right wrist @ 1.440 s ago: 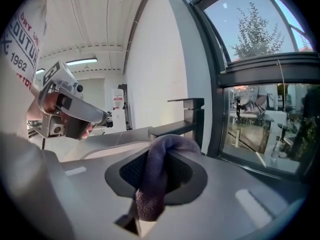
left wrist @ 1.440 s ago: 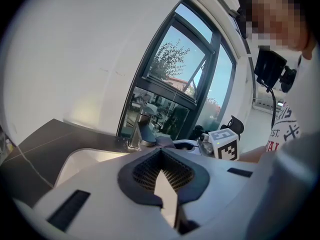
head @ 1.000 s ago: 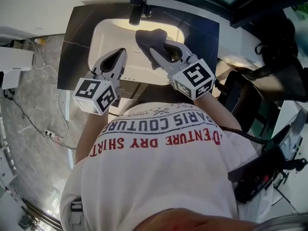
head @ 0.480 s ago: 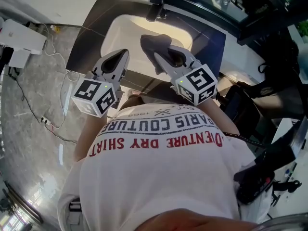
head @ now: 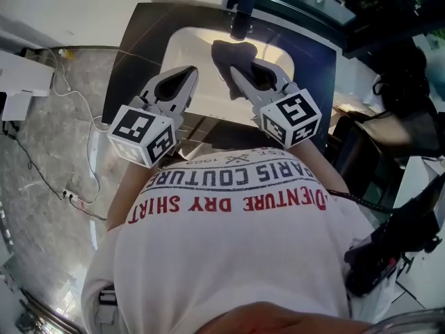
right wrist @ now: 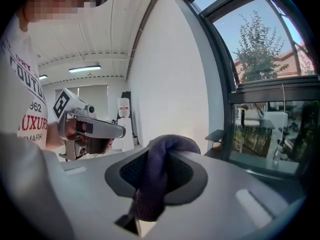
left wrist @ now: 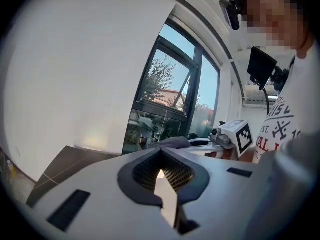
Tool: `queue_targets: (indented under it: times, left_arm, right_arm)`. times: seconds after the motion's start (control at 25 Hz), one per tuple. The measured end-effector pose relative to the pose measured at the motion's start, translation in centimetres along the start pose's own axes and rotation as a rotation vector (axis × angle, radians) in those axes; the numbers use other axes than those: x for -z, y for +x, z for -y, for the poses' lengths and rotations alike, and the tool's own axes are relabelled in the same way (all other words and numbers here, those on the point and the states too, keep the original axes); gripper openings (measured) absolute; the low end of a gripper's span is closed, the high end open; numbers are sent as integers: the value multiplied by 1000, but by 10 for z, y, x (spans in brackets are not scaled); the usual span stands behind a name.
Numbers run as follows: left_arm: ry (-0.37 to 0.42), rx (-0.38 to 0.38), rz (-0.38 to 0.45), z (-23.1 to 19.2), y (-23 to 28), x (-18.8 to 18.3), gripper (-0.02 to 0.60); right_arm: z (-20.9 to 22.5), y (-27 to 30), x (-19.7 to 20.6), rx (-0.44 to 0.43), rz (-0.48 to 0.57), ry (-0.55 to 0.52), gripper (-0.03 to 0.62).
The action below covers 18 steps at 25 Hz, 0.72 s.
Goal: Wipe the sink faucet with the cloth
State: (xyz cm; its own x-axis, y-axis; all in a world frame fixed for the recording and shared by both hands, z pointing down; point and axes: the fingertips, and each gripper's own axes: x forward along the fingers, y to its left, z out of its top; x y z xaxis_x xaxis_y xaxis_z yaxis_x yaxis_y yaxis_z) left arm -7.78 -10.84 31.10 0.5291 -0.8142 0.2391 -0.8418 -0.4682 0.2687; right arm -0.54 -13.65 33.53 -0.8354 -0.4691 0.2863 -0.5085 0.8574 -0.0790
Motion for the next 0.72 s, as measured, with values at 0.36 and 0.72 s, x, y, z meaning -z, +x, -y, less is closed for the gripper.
queue_targets:
  times: [0.36, 0.72]
  left_arm:
    - [27, 169, -98, -176, -45, -26, 2]
    - [119, 391, -160, -210, -16, -31, 2]
  right_arm:
    - [-50, 150, -41, 210, 7, 119, 69]
    - [-49, 183, -42, 431, 16, 178, 69]
